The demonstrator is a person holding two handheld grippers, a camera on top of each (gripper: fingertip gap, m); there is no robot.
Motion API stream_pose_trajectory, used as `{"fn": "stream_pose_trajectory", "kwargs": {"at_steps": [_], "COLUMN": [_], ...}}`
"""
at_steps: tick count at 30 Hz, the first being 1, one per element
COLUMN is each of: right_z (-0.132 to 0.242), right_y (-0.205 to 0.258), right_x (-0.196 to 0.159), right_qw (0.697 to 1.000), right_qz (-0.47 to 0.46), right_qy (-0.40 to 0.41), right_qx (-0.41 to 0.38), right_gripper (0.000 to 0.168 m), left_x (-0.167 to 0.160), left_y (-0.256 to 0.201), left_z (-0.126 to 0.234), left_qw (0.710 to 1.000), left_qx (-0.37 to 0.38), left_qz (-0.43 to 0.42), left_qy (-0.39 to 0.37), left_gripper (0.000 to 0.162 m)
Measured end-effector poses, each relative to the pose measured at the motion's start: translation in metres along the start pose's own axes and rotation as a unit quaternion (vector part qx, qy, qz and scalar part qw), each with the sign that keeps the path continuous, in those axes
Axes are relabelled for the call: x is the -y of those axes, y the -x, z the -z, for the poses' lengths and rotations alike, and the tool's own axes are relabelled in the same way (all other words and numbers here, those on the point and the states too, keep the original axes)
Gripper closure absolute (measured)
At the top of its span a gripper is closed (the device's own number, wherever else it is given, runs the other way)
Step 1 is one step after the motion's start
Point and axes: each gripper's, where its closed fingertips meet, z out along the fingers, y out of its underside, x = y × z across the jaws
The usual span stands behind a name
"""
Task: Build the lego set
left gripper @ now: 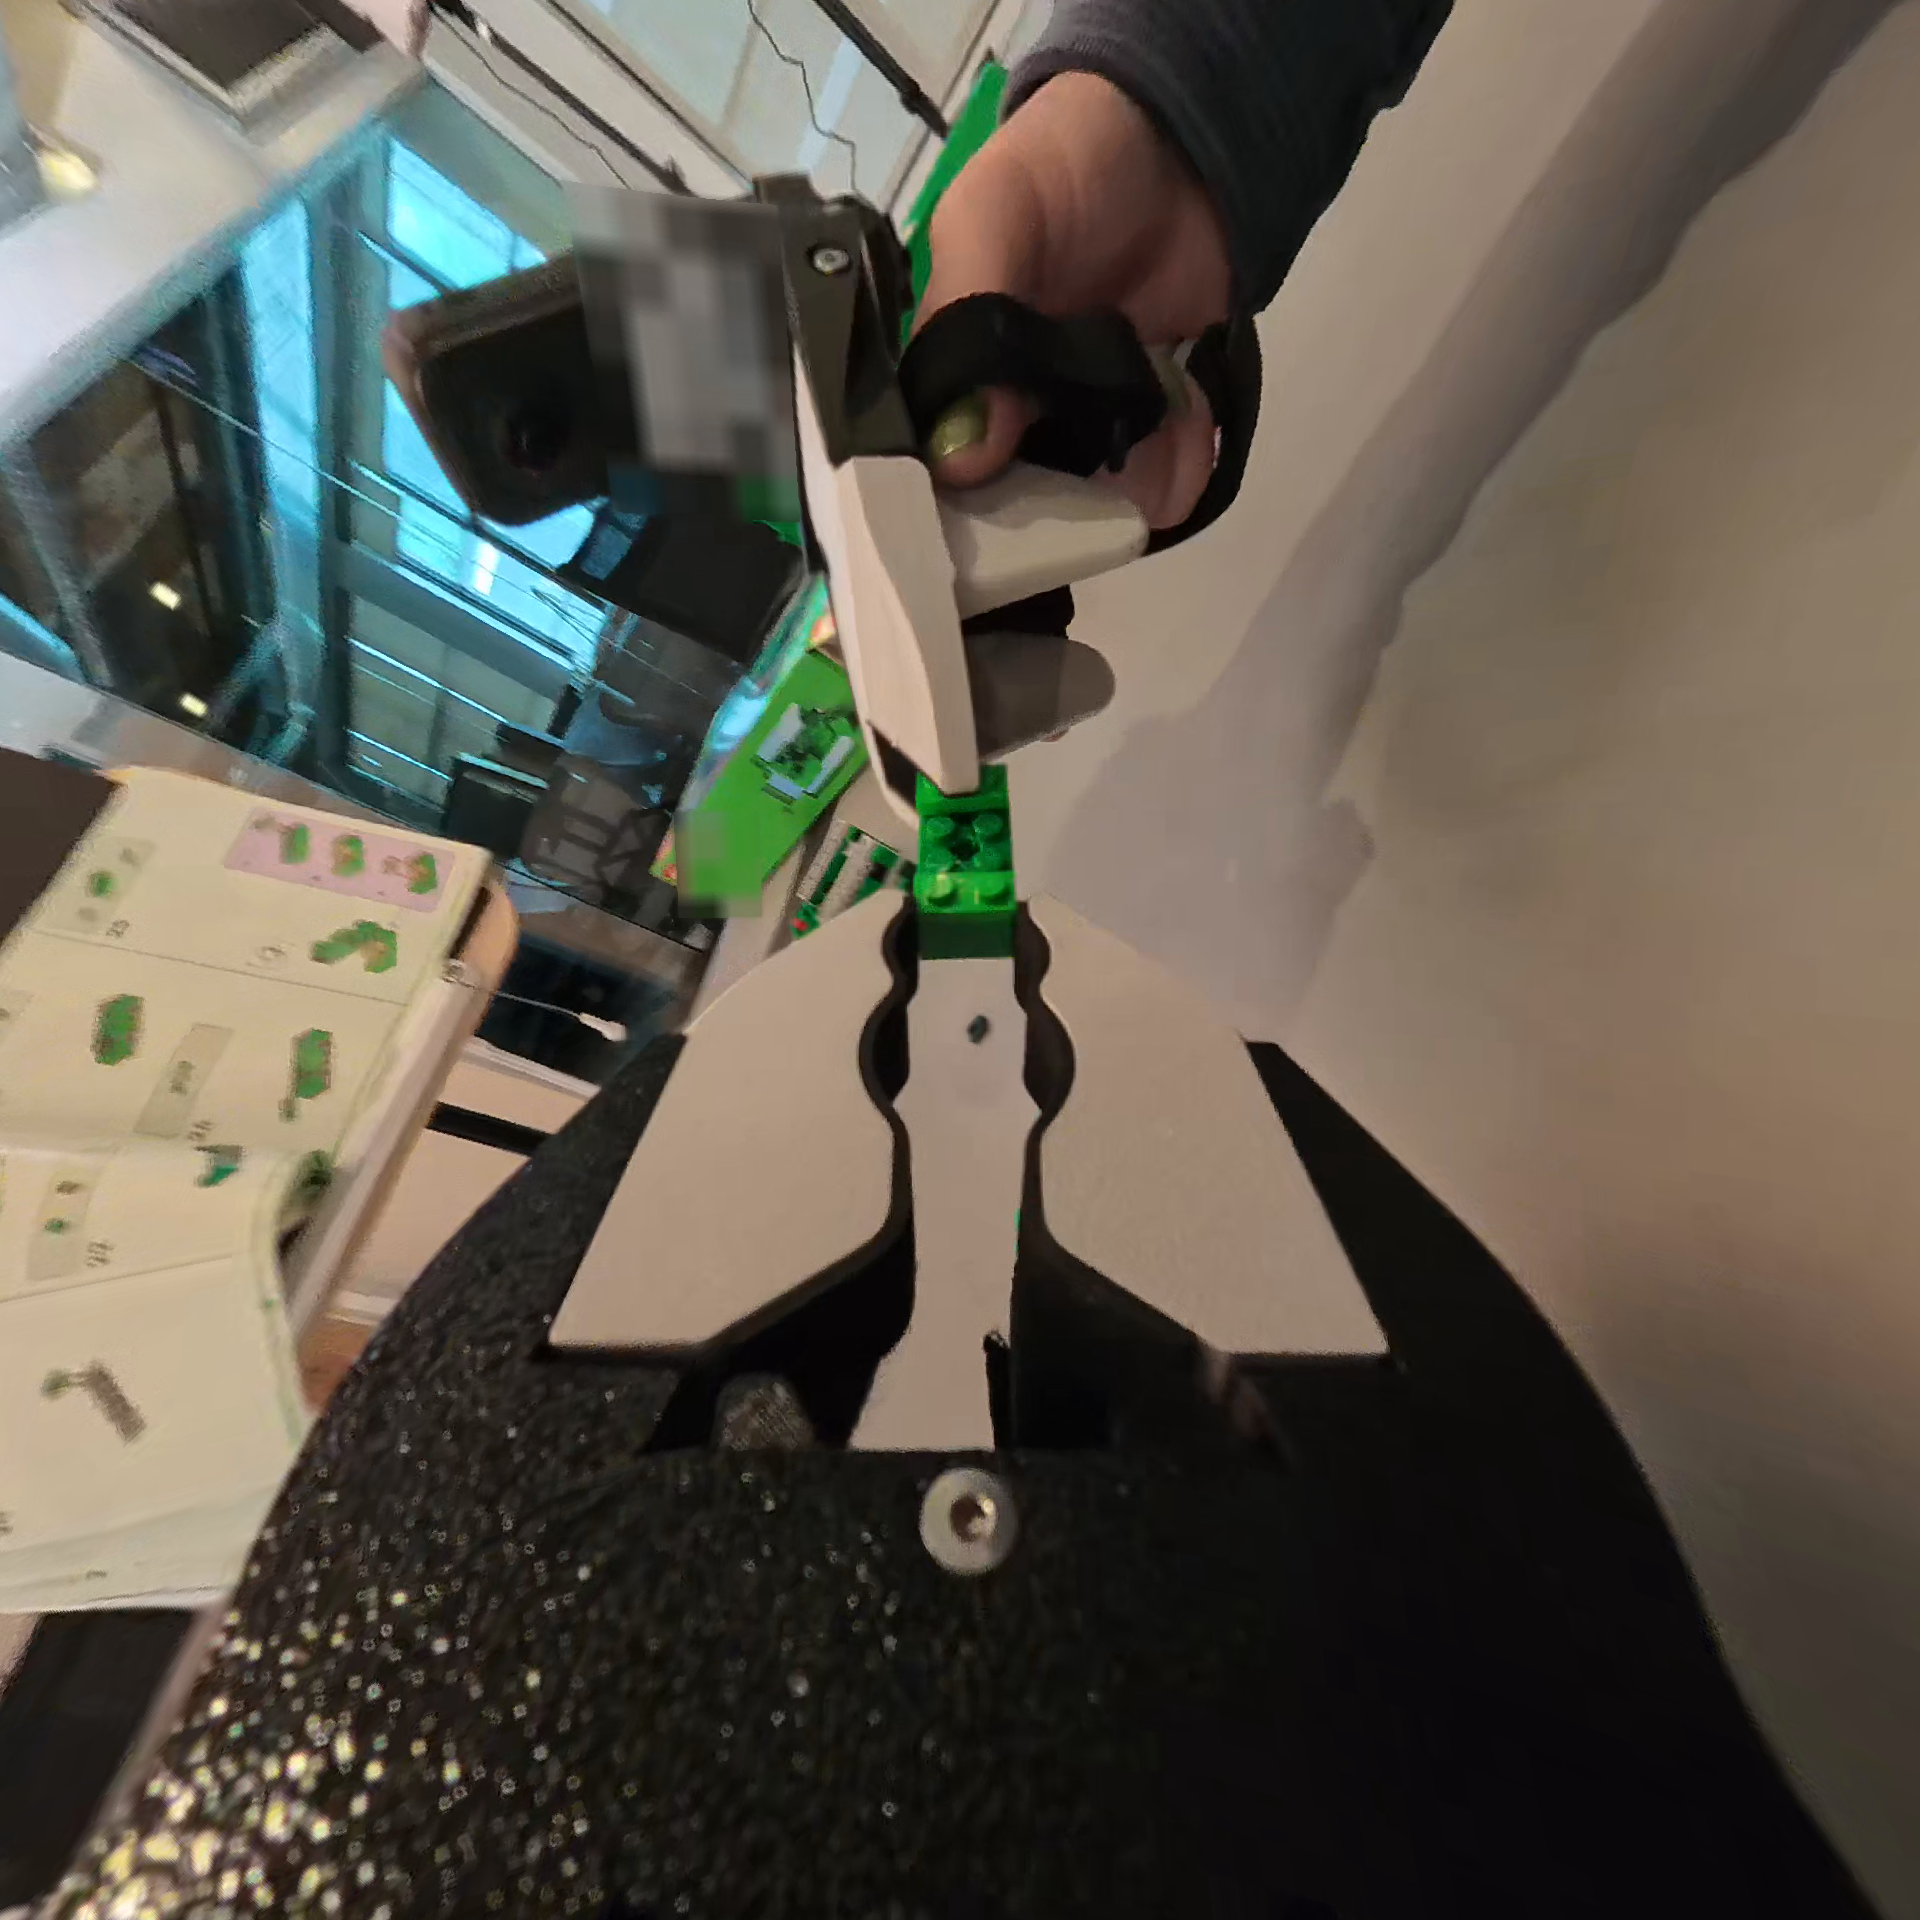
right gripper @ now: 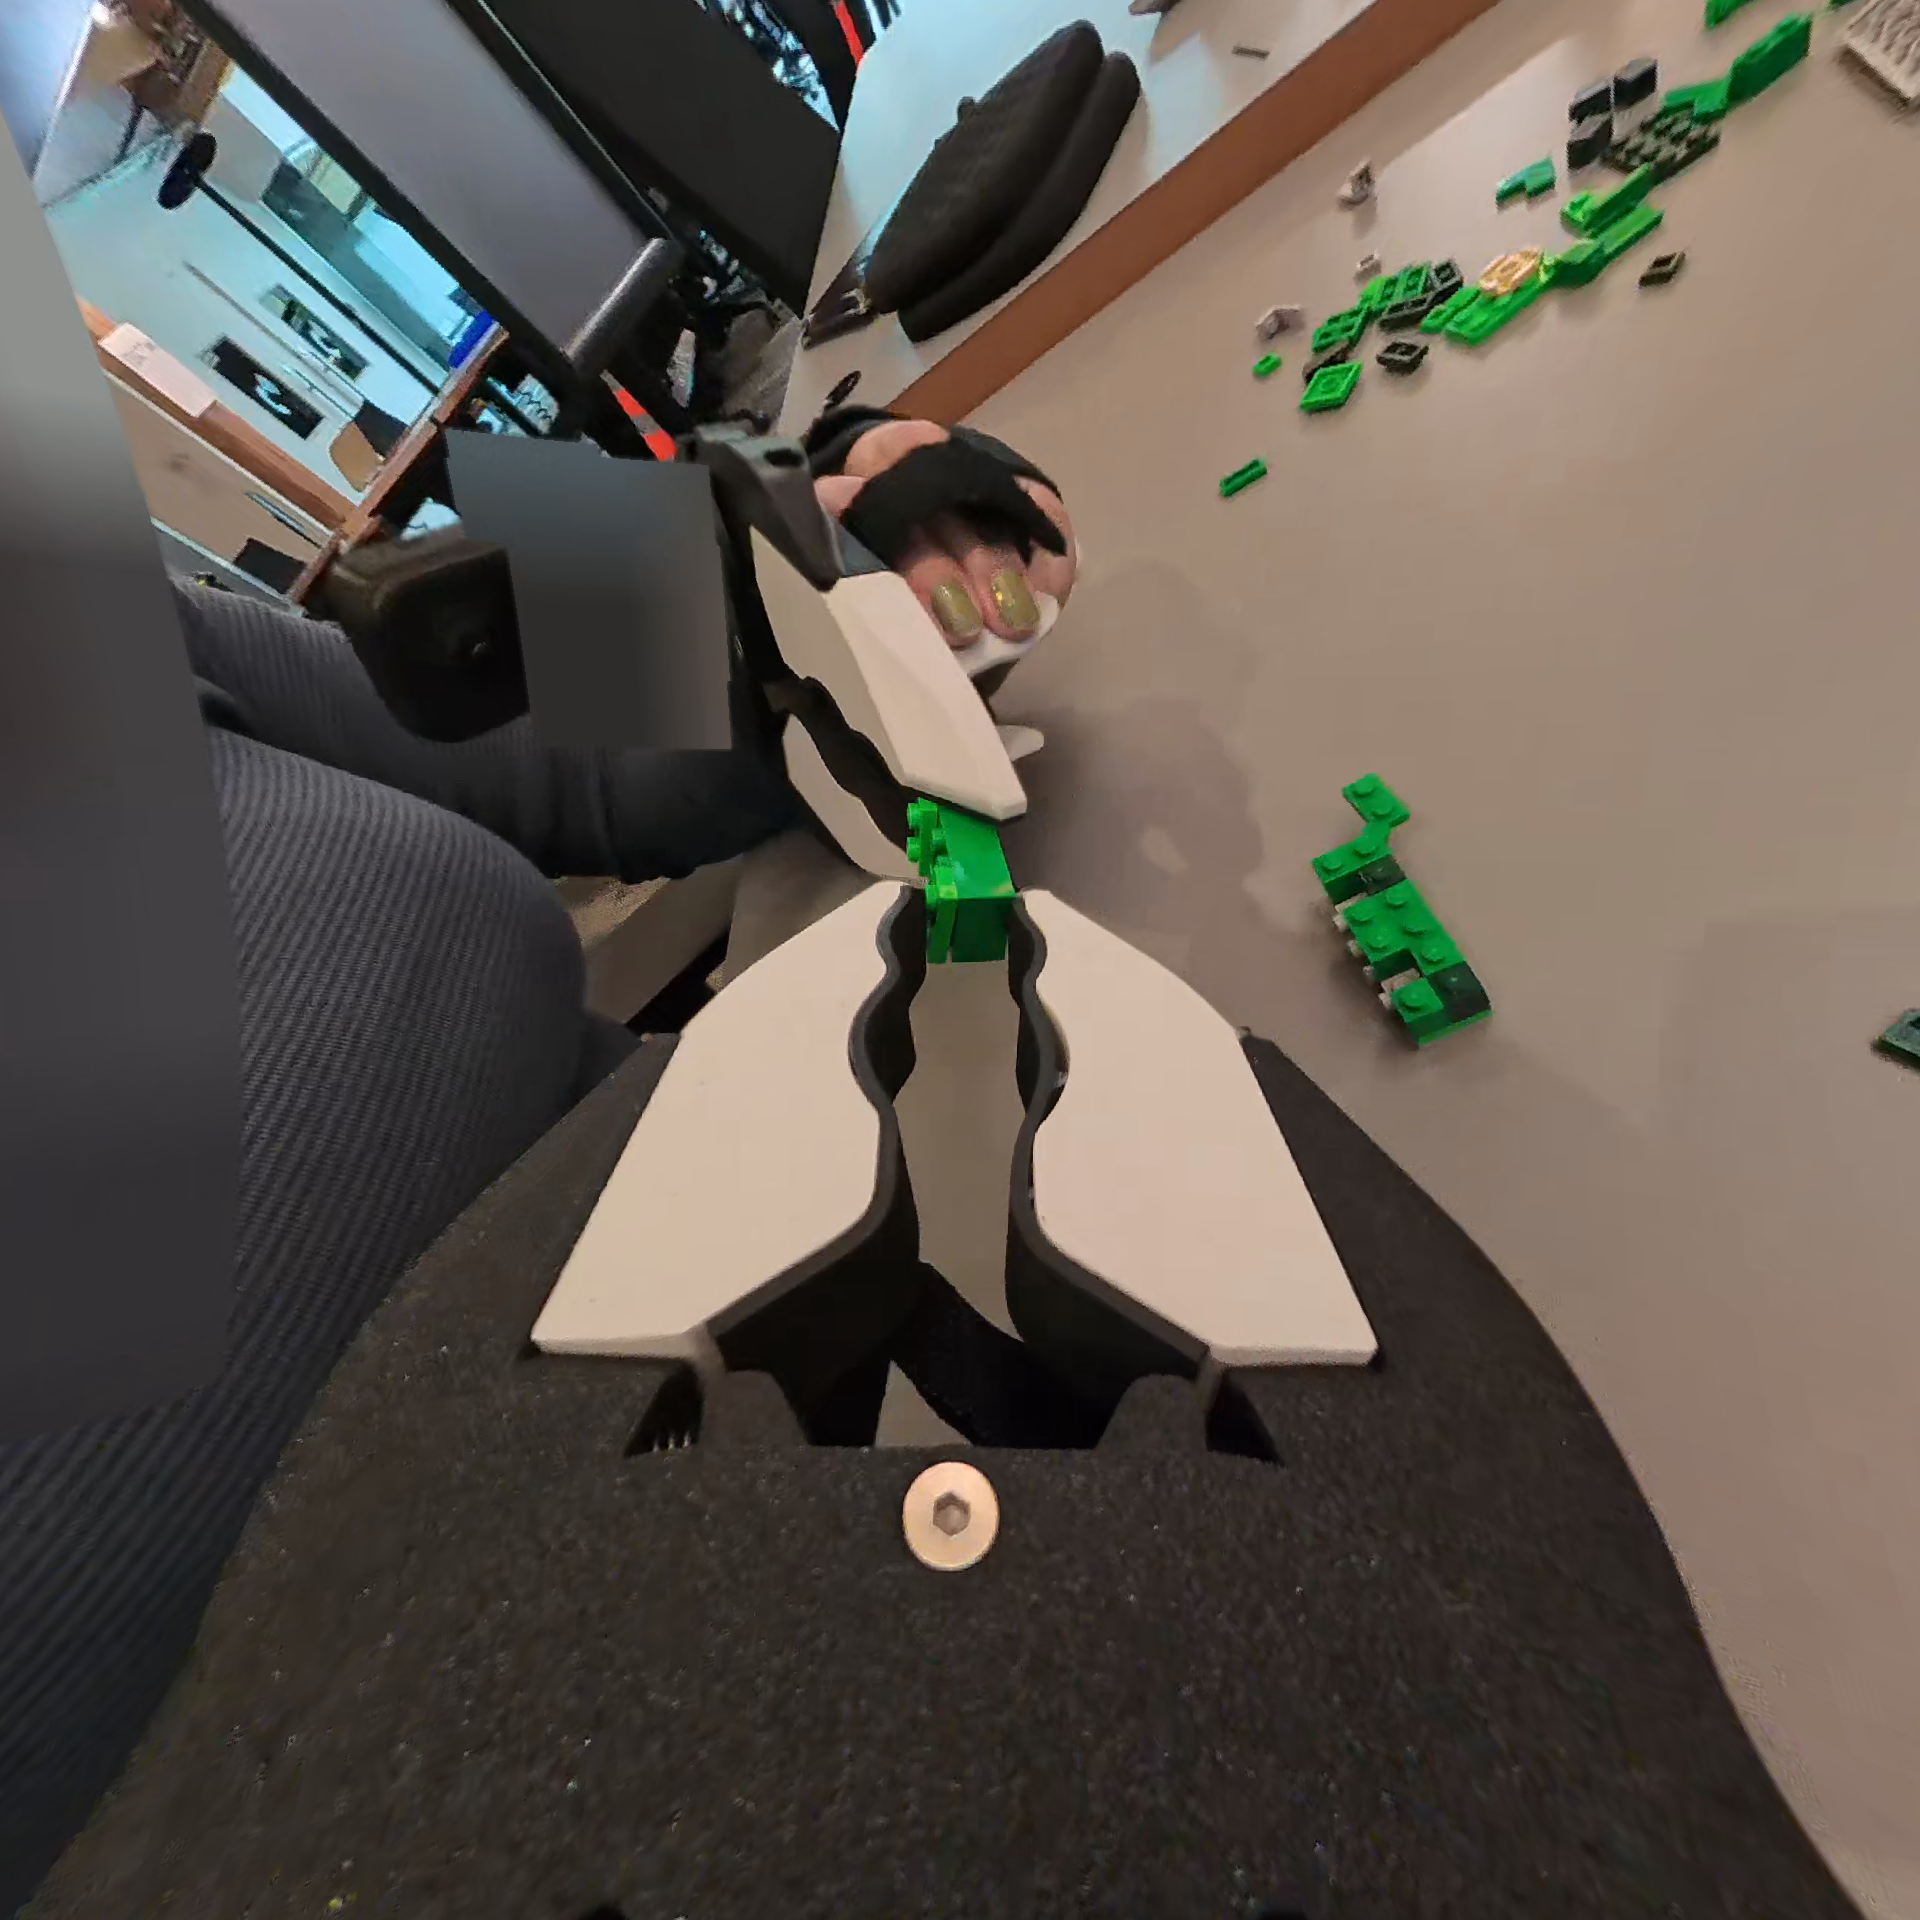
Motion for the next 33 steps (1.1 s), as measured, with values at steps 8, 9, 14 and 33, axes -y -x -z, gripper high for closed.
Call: {"fn": "stream_pose_trajectory", "kwargs": {"at_steps": [8,9,14,33], "right_z": [0.031,0.036,0.049,0.069], "right_y": [-0.043,-0.052,-0.082,-0.119], "right_x": [0.034,0.040,0.063,0.084], "right_qw": [0.977,0.966,0.902,0.861], "right_qz": [0.104,0.121,0.216,0.210], "right_qy": [-0.138,-0.164,-0.263,-0.359], "right_qx": [-0.129,-0.160,-0.266,-0.295], "right_gripper": [0.128,0.125,0.121,0.129], "left_x": [-0.032,-0.039,-0.089,-0.131], "left_y": [0.023,0.028,0.055,0.061], "left_z": [0.001,0.002,0.020,0.044], "left_qw": [0.972,0.963,0.920,0.883], "left_qx": [-0.003,0.003,0.072,0.089], "left_qz": [0.234,0.270,0.381,0.453], "left_qy": [0.021,0.022,0.054,0.083], "left_gripper": [0.145,0.145,0.145,0.145]}}
